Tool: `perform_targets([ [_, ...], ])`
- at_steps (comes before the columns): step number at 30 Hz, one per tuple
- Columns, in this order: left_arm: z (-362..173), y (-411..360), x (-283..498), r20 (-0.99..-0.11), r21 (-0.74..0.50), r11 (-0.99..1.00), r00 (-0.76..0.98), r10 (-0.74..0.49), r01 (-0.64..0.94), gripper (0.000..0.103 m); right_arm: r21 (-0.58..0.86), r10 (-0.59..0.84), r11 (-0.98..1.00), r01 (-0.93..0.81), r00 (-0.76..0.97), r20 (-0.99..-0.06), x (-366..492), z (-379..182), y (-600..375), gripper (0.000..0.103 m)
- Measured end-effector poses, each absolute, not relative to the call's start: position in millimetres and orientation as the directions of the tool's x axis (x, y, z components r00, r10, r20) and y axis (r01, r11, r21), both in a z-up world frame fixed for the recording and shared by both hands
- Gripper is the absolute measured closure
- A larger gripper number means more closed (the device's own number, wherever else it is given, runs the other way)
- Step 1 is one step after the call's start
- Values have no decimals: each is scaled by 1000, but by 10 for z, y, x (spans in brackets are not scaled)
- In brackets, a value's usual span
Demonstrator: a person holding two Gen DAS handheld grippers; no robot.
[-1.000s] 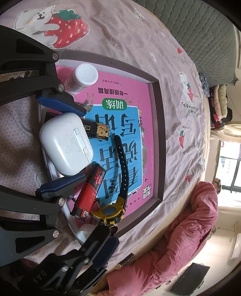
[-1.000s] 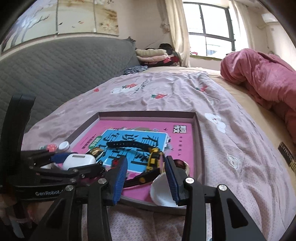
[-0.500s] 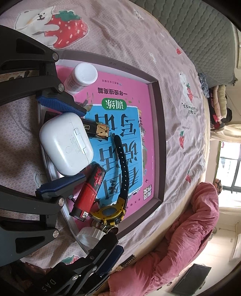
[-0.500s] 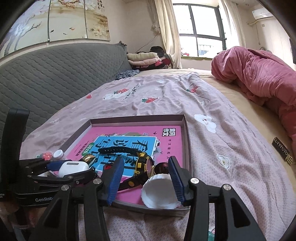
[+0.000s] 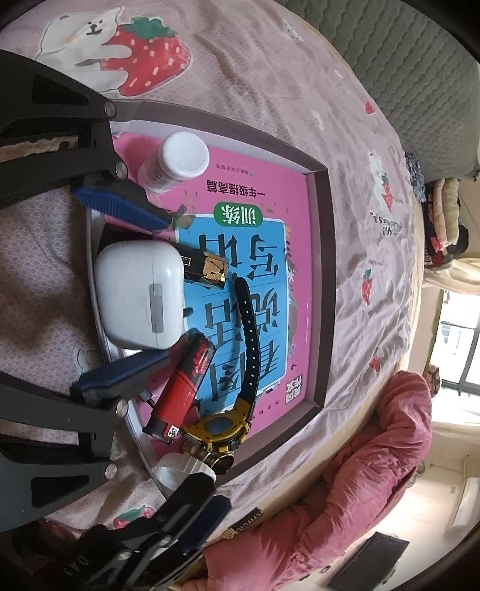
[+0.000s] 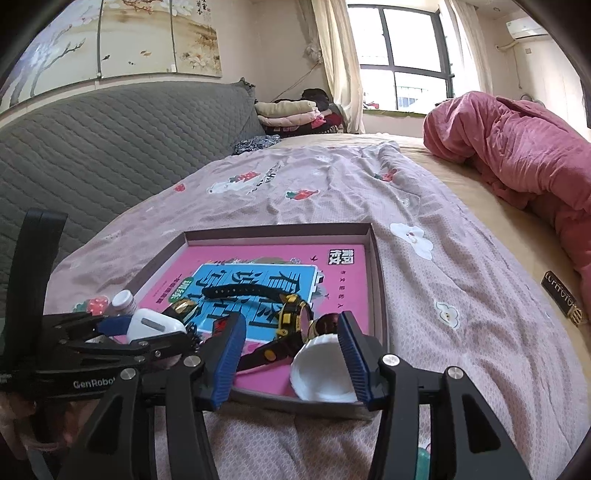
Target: Organize rigid objects
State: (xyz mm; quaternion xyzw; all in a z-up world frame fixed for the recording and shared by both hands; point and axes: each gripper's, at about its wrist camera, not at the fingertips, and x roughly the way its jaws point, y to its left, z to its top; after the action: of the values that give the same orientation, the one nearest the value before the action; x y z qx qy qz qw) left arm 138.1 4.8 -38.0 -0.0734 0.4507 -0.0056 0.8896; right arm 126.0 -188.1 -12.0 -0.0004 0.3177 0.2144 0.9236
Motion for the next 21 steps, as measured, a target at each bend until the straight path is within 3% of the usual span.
perform_targets([
  [12,-106,75,1060,-754,-101,992,657,-25,-78,31,116,368,919,-378,711,-599,966,9,-1848,50],
  [14,-56,113,979,-751,-102,991,660,-16,-92,26,102,348,926,-364,715,-607,907,22,-1841,48],
  [16,-30,145,919,-754,-101,990,656,-10,-102,24,90,332,931,-355,714,-616,863,21,-1832,38],
  [21,-7,186,744,-758,-96,989,652,1,-113,24,63,298,939,-337,711,-637,727,25,-1817,37],
])
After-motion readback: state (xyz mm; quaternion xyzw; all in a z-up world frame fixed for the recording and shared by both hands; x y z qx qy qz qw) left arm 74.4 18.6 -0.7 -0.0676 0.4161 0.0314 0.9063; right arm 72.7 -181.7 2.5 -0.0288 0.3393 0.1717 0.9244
